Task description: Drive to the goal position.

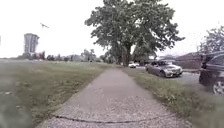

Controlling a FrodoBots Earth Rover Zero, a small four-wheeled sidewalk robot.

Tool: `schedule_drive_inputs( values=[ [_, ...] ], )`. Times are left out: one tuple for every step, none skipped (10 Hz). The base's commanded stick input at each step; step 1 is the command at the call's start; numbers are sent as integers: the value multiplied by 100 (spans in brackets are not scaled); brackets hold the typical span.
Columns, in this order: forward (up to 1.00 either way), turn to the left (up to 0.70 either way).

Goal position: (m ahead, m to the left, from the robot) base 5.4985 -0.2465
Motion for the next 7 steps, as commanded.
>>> schedule_drive_inputs(
  values=[
    [70,0],
    [70,0],
    [70,0],
    [70,0],
    [70,0],
    [70,0],
    [70,0]
  ],
)
